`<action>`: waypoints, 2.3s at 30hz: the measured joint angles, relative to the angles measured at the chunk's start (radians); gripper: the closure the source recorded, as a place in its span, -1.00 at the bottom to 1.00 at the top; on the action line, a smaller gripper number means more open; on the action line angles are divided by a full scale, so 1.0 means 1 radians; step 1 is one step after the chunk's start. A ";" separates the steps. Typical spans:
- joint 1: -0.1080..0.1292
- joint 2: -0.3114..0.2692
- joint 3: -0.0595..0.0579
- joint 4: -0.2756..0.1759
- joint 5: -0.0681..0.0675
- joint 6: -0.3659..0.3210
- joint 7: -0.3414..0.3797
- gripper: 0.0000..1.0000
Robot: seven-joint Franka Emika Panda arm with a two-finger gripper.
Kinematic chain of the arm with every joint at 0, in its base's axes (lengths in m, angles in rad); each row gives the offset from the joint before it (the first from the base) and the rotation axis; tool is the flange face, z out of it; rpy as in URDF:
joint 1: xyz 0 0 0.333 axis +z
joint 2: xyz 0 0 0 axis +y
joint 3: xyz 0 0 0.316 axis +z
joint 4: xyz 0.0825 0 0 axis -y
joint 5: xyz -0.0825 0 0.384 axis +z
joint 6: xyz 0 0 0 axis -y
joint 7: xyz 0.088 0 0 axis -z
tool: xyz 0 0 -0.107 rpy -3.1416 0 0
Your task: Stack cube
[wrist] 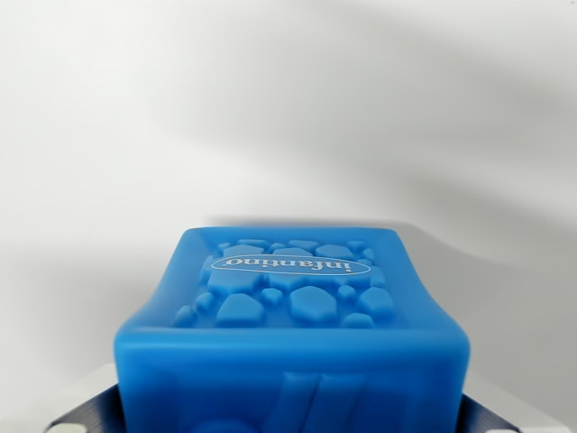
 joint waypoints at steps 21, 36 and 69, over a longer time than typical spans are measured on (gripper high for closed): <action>0.017 -0.194 -0.023 -0.037 -0.021 -0.152 0.014 1.00; 0.037 -0.251 -0.017 -0.020 -0.035 -0.228 0.079 1.00; 0.136 -0.200 -0.003 0.114 -0.035 -0.308 0.301 1.00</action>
